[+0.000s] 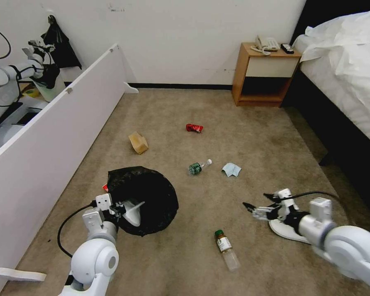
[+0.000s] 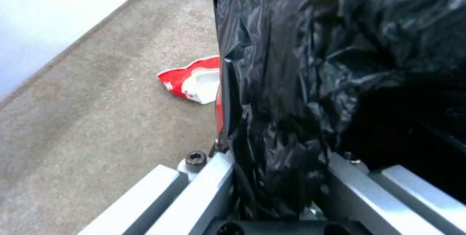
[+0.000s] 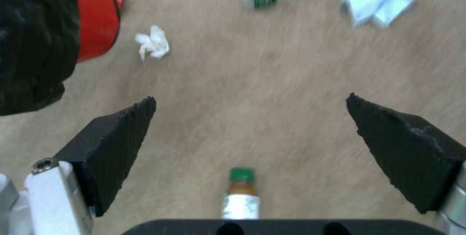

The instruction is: Pick up the trash bin, then pick up the garbage from the floor and place it into the trash bin.

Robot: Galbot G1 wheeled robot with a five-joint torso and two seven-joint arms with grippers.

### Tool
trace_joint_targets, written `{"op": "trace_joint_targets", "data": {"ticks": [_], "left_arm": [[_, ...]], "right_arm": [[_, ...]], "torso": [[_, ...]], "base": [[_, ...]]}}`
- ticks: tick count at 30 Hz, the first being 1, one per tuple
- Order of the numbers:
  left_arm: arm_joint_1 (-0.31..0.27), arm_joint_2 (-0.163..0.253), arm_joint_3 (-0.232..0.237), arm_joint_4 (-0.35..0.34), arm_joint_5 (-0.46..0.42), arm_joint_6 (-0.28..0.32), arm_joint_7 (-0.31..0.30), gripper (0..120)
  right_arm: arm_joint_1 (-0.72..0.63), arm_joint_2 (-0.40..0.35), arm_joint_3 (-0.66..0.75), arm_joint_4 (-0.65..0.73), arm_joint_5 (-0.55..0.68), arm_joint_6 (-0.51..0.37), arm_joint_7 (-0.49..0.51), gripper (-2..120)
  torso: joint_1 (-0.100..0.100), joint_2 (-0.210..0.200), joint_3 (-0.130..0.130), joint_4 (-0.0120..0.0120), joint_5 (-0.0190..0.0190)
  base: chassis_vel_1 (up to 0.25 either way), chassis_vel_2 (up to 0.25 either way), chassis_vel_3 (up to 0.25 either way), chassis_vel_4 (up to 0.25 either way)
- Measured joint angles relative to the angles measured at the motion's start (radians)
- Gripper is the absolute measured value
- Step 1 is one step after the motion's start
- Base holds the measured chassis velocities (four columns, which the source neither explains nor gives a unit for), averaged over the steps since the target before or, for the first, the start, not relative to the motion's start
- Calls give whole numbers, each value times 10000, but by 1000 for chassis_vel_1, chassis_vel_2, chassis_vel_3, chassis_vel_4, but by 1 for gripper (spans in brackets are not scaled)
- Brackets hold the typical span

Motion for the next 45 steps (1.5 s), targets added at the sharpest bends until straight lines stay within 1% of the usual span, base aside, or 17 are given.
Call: {"op": "trace_joint_targets", "data": {"ticks": [1,3,5,7,8,9,12,14,15,17,18,19,20,22,26,34,45], "left_arm": [[0,0,0,0,0,0,0,0],[21,-12,-44,23,-36,-27,-69,0],[30,-31,-46,23,-42,-43,-74,0],[40,-99,-62,23,-54,-62,-77,0],[40,-99,-62,23,-54,-62,-77,0],[40,-133,-103,23,-79,-78,-75,0],[40,-139,-133,21,-95,-90,-76,0],[90,-125,-184,-22,-120,-102,-76,0],[90,-125,-184,-22,-120,-102,-76,0],[142,-124,-186,-71,-122,-119,-59,0],[142,-124,-186,-71,-122,-119,-59,0],[164,-133,-189,-103,-123,-125,-50,0],[164,-133,-189,-103,-123,-125,-50,0],[180,-138,-190,-134,-128,-126,-43,0],[181,-141,-192,-186,-158,-127,-31,0],[282,-243,-233,-278,-163,-165,19,0],[386,-294,-325,-276,-130,-297,166,0]], "right_arm": [[0,0,0,0,0,0,0,100],[1363,289,-1279,-325,879,-471,590,100],[1780,423,-1697,-455,1145,-604,781,100],[2696,890,-2694,-708,1812,-918,1252,100],[2696,890,-2694,-708,1812,-918,1252,100],[3214,1259,-3285,-868,2225,-1165,1645,100],[3487,1451,-3582,-965,2434,-1351,1904,100],[4230,1974,-4292,-1254,3353,-1952,2858,100],[4230,1974,-4292,-1254,3353,-1952,2858,100],[4682,2174,-4635,-1441,4133,-2325,3462,100],[4682,2174,-4635,-1441,4133,-2325,3462,100],[4933,2246,-4826,-1545,4667,-2496,3773,100],[4933,2246,-4826,-1545,4667,-2496,3773,100],[5313,2349,-5113,-1742,5408,-2690,4131,100],[5783,2575,-5538,-2075,6085,-2882,4482,100],[6088,2556,-6257,-2507,6185,-3054,4580,100],[5923,1936,-6865,-2724,5593,-3264,4529,100]], "torso": [[0,0,0,0,0],[0,0,0,6,-2],[0,0,1,5,-2],[-1,0,0,0,-3],[-1,0,0,0,-3],[-1,0,0,2,0],[-1,0,1,5,0],[-1,-1,1,3,1],[-1,-1,1,3,1],[-1,0,0,2,-2],[-1,0,0,2,-2],[-1,0,0,2,-1],[-1,0,0,2,-1],[-1,-1,0,1,-1],[-1,0,-1,2,0],[-1,0,-1,3,1],[-1,0,-1,0,2]], "base": [[0,0,0,0],[0,0,0,0],[0,0,0,0],[0,0,0,0],[0,0,0,0],[0,0,0,0],[0,0,0,0],[0,0,0,0],[0,0,0,0],[0,0,0,0],[0,0,0,0],[0,0,0,0],[0,0,0,0],[0,0,0,0],[0,0,0,0],[0,0,0,0],[0,0,0,0]]}}
